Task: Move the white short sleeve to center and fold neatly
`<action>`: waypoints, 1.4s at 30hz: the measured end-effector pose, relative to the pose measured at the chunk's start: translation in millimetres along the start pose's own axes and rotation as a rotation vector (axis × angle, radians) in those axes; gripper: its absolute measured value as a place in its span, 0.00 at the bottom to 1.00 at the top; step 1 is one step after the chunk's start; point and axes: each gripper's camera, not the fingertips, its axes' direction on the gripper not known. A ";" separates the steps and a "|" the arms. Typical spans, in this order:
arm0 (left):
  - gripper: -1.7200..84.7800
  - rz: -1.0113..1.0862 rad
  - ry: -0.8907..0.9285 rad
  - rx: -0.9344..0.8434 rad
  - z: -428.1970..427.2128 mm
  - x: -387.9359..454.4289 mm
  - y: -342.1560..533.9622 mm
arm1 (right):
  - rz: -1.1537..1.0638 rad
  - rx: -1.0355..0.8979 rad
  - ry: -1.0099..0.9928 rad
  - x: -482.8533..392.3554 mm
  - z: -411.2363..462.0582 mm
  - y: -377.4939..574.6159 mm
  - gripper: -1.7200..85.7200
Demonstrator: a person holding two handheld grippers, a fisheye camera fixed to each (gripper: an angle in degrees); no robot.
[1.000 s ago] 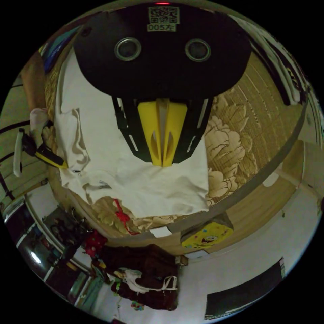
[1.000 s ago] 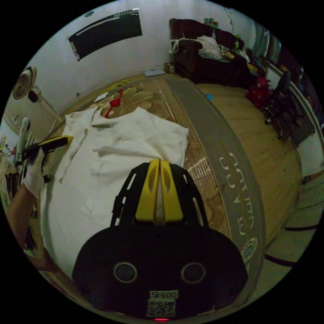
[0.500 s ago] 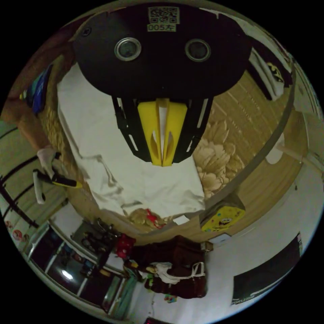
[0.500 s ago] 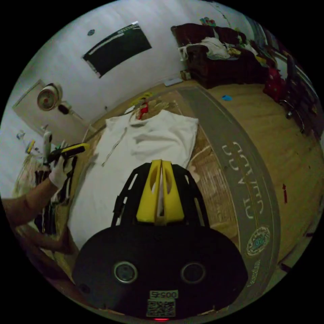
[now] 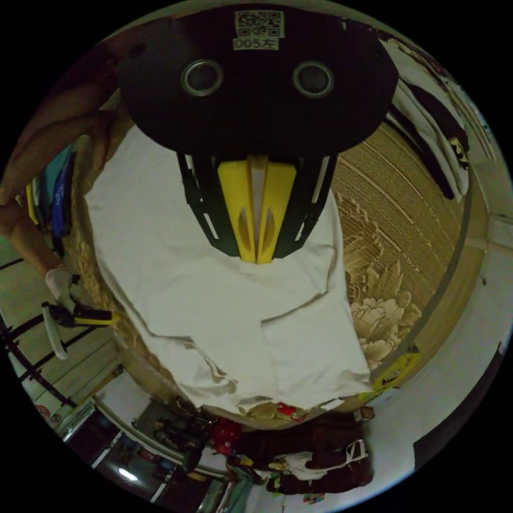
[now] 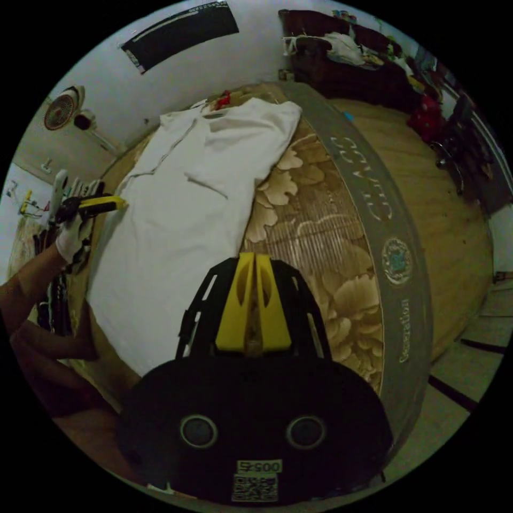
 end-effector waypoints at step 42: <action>0.11 0.614 -0.119 -0.359 91.8 82.6 319.9 | 0.329 -0.165 -0.030 -24.2 108.8 309.5 0.10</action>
